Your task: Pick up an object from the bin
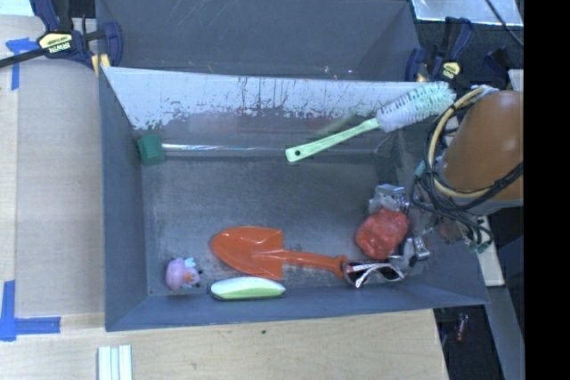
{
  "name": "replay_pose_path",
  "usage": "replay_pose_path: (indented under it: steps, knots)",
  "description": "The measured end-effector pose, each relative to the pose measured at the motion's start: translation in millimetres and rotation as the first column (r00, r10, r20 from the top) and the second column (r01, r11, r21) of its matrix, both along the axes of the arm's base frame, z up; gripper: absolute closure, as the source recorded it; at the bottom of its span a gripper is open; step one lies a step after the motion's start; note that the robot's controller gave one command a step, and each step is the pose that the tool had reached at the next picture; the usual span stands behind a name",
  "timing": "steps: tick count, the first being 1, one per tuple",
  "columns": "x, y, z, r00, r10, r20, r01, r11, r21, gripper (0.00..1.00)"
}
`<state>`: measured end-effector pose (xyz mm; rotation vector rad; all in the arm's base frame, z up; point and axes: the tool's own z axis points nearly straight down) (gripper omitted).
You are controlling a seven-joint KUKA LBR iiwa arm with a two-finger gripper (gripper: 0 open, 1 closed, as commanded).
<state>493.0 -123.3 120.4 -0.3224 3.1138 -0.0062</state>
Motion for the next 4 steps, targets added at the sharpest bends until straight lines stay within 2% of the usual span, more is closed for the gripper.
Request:
replay_pose_path:
  steps: [1, 2, 3, 4]
  knots:
    - [1.4, 10.9, 0.3, 1.0, 0.001, 0.01, -0.001, 1.0, 0.0, 0.0]
    - [13.1, -0.9, -50.4, 1.0, 0.025, 0.009, -0.025, 1.0, -0.001, 0.0]
    - [3.5, 19.5, -46.7, 1.0, 0.012, 0.026, -0.012, 1.0, -0.004, 1.0]
    - [3.5, 19.5, -46.4, 1.0, 0.012, 0.026, -0.012, 1.0, -0.004, 1.0]
